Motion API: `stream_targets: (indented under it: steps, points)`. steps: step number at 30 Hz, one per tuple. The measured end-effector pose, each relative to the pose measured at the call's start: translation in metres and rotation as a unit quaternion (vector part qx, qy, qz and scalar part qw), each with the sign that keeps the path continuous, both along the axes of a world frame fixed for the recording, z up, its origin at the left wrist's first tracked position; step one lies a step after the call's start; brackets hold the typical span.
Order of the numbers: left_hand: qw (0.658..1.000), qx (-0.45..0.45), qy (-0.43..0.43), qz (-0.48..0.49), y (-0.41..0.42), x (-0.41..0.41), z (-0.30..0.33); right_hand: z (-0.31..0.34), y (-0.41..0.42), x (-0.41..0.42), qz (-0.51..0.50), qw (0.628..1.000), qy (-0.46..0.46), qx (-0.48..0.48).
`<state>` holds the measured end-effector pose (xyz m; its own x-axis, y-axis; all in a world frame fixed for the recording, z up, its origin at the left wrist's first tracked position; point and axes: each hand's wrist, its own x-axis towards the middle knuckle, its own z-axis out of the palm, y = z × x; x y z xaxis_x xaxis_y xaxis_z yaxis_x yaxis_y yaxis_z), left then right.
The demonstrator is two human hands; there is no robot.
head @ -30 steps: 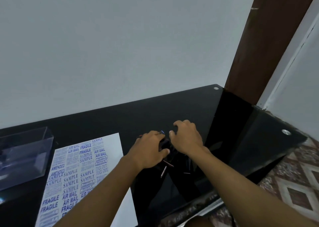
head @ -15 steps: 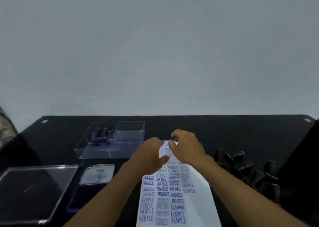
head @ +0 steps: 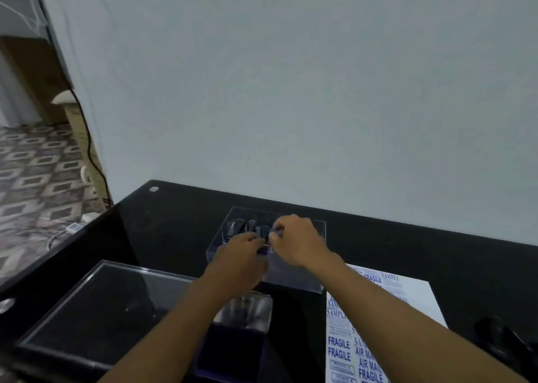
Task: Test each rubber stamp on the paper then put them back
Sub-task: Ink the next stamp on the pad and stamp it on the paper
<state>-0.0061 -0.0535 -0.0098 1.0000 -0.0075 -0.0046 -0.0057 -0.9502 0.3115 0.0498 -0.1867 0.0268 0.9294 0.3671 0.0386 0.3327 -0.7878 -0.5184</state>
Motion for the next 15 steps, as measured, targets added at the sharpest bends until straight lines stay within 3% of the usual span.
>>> stream_targets:
  steps: [8, 15]
  points:
    - [0.999, 0.005, -0.042, 0.02, 0.041, 0.034, -0.019, -0.032, 0.061, 0.088, 0.006, 0.993, 0.014, -0.117]
    - [0.997, 0.013, -0.08, 0.017, 0.051, 0.046, -0.04, -0.045, 0.077, 0.103, 0.001, 0.977, 0.021, -0.213]
